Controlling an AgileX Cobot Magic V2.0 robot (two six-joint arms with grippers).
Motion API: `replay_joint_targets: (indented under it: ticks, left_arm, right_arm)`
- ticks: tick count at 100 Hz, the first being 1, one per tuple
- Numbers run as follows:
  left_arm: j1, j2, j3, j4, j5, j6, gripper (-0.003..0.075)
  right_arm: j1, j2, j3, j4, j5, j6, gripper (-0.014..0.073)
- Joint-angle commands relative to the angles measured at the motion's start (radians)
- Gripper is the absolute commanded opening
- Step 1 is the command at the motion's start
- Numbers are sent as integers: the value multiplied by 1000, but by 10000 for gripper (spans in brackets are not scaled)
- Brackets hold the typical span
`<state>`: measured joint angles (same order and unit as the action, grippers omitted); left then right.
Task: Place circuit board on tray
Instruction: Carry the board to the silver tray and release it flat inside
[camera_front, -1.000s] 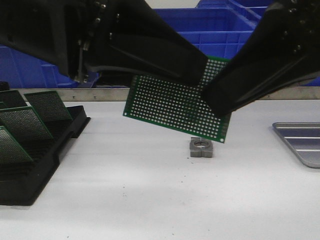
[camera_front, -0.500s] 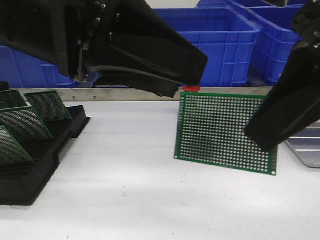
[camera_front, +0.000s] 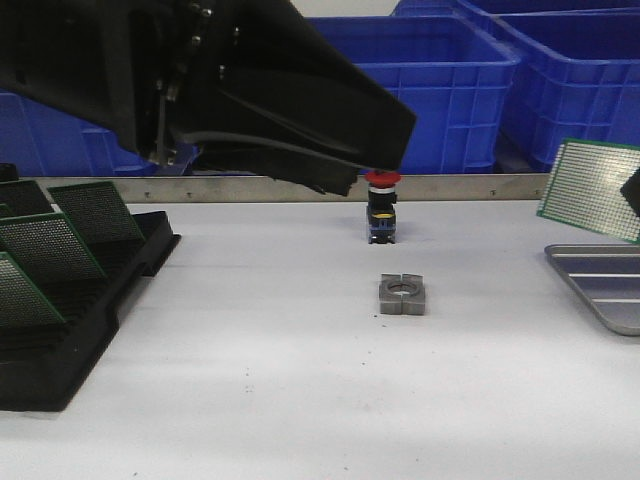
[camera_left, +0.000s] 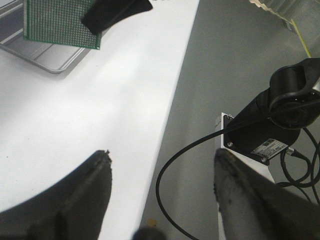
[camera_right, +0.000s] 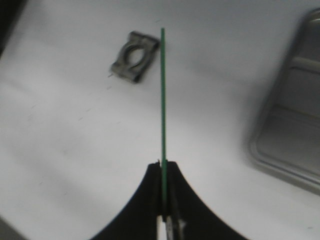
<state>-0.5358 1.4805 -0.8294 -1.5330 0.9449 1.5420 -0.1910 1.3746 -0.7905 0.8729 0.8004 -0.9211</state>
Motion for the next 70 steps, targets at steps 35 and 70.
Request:
replay_joint_targets:
  ticks: [35,70]
  left_arm:
    - [-10,-29,-29,-64,37,6,413]
    - [-10,-29,-29,-65,37,6,413]
  right_arm:
    - [-19,158,-28,71,-363,17,-62]
    - [-19,176,-48,71,-438,17,335]
